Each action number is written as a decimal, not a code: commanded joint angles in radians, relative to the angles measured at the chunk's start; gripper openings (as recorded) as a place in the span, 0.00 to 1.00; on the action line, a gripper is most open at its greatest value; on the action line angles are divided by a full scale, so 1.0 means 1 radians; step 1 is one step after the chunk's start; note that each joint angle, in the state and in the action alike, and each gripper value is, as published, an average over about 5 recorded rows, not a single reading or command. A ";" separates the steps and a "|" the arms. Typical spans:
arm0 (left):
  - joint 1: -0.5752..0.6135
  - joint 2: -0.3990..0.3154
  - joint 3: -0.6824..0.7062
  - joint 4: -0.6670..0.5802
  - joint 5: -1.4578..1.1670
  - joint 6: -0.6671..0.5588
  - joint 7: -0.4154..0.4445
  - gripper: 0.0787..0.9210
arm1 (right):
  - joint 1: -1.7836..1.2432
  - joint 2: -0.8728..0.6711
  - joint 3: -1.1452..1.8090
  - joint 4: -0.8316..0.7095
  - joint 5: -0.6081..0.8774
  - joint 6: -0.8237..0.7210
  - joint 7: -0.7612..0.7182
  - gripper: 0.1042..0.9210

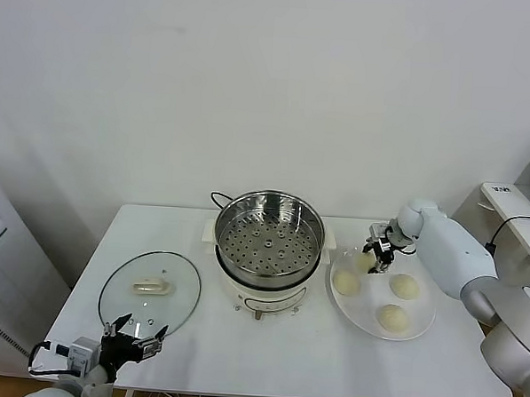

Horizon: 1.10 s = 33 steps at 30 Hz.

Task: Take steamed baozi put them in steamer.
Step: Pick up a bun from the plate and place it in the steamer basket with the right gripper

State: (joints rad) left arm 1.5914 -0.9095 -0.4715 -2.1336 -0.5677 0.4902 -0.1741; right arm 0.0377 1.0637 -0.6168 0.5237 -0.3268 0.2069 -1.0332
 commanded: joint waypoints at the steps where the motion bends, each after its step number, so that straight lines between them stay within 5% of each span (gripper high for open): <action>1: 0.019 -0.006 -0.014 -0.008 0.001 -0.001 -0.002 0.88 | 0.041 -0.030 -0.072 0.066 0.055 -0.022 -0.020 0.50; 9: 0.028 -0.009 -0.022 -0.013 0.003 -0.004 -0.003 0.88 | 0.341 -0.187 -0.341 0.354 0.326 -0.056 -0.078 0.48; 16: 0.034 -0.006 -0.023 -0.012 0.005 -0.012 -0.002 0.88 | 0.544 -0.150 -0.409 0.415 0.442 0.098 -0.158 0.48; 26: 0.038 -0.008 -0.023 -0.020 0.009 -0.017 -0.002 0.88 | 0.590 0.051 -0.407 0.420 0.397 0.411 -0.222 0.49; 33: 0.047 -0.004 -0.028 -0.037 0.012 -0.013 -0.005 0.88 | 0.521 0.115 -0.355 0.438 0.192 0.613 -0.199 0.49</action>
State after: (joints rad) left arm 1.6320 -0.9161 -0.4964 -2.1628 -0.5575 0.4753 -0.1781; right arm 0.5384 1.0606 -0.9762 0.9057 0.0172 0.4987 -1.2130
